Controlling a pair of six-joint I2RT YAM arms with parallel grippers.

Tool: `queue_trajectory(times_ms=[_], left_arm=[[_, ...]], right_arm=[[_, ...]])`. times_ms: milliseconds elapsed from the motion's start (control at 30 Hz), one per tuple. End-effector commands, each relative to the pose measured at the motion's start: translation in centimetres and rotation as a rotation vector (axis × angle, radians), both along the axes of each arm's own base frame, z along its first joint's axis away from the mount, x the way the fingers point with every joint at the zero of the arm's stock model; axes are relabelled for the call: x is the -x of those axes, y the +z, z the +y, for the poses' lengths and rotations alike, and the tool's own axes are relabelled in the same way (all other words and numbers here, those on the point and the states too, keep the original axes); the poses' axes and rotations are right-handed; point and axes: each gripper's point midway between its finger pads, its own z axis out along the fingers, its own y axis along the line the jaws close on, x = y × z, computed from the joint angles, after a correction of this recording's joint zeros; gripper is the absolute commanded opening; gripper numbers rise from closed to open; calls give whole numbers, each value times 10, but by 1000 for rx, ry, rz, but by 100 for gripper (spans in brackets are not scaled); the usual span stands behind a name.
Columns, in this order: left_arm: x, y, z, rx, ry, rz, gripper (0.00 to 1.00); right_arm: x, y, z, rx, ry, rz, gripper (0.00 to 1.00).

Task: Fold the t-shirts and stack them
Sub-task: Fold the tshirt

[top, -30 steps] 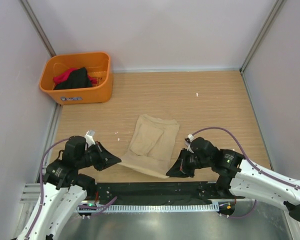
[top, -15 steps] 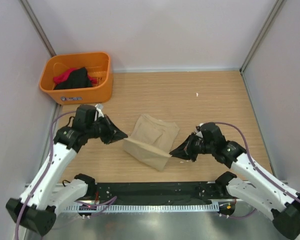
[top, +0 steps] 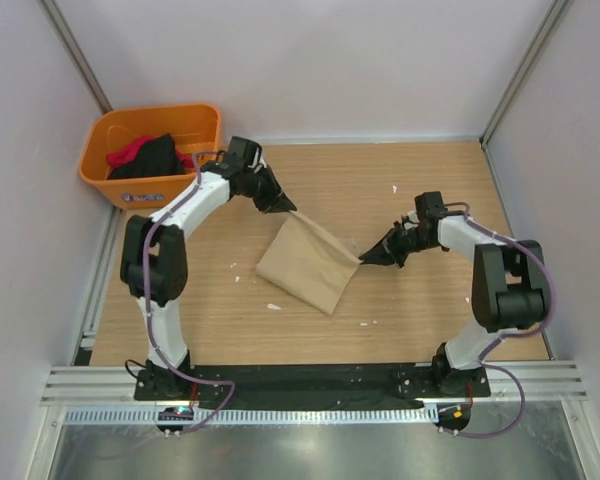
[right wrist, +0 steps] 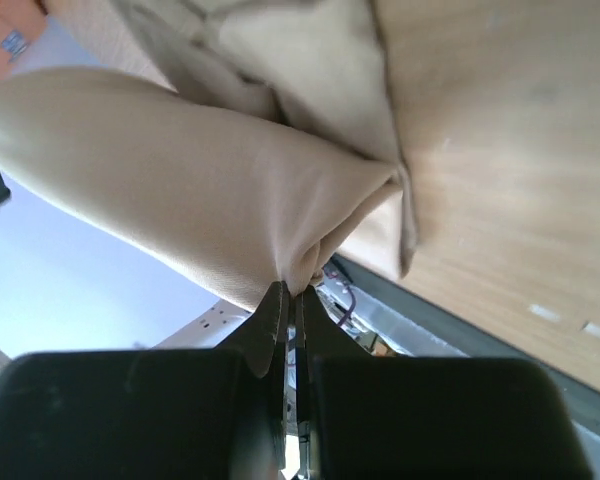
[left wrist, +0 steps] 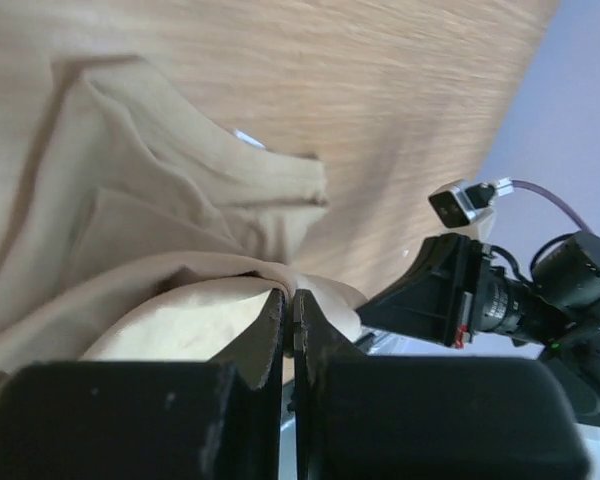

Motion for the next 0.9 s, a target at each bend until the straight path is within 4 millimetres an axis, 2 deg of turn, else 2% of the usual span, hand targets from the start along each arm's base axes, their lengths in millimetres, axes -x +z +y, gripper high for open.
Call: queue_trajectory(times_ms=[0, 33, 67, 100, 133, 167, 200, 233, 300, 367, 400, 433, 467, 500, 533, 567, 600, 633, 667, 700, 733, 767, 800, 833, 867], left_arm=[[-38, -30, -2, -16, -50, -29, 0], [-47, -42, 1, -41, -41, -26, 0], [-58, -55, 2, -28, -23, -19, 0], [-65, -61, -1, -6, -19, -17, 0], [-76, -58, -2, 5, -13, -40, 0], [-80, -62, -2, -8, -10, -36, 0], [-84, -75, -1, -21, -14, -23, 0], [-92, -70, -4, -12, -16, -44, 0], [-95, -80, -9, 2, -23, -18, 1], [-102, -77, -11, 4, -26, -23, 16], [-103, -80, -9, -15, -39, -34, 18], [-103, -74, -7, -35, -44, -38, 23], [-106, -75, 3, -100, -26, -55, 27], [-106, -65, 9, -145, -46, -94, 30], [-103, -55, 17, -190, -54, -102, 32], [-102, -45, 23, -223, -55, -127, 34], [-103, -38, 32, -274, -41, -151, 37], [-94, -22, 40, -310, -62, -179, 43], [-88, -15, 45, -331, -69, -192, 45], [-84, -11, 53, -365, -64, -201, 48], [-72, -15, 59, -385, -75, -183, 51], [-63, 2, 63, -396, -78, -221, 52], [-56, 6, 68, -403, -75, -229, 53], [-44, -10, 71, -405, -87, -206, 55], [-37, -1, 71, -387, -94, -239, 56]], right_arm=[[-23, -10, -4, 2, 84, -83, 1], [-32, -14, -4, -7, 81, -88, 2], [-38, -32, -6, -7, 92, -45, 2], [-57, -26, -7, 1, 95, -98, 2], [-67, -30, -10, 21, 101, -116, 2], [-68, -34, -11, 18, 113, -95, 2], [-79, -37, -11, 3, 114, -88, 3], [-85, -38, -12, 3, 116, -96, 4], [-92, -43, -16, 43, 119, -95, 5], [-94, -49, -21, 45, 96, -80, 11], [-94, -55, -22, 42, 83, -62, 15], [-96, -57, -23, 45, 80, -69, 31], [-102, -58, -26, 79, 77, -83, 39], [-107, -56, -30, 105, 89, -115, 46], [-111, -56, -43, 132, 73, -105, 55], [-116, -55, -50, 173, 75, -114, 59], [-132, -48, -60, 253, 78, -166, 64], [-130, -43, -67, 302, 111, -175, 68], [-138, -32, -72, 342, 116, -215, 70], [-139, -27, -78, 378, 119, -227, 71], [-136, -25, -87, 441, 129, -230, 73], [-133, -16, -89, 458, 126, -252, 73], [-130, -13, -90, 465, 126, -256, 74], [-128, -10, -88, 455, 120, -267, 75], [-124, -3, -85, 437, 113, -287, 75]])
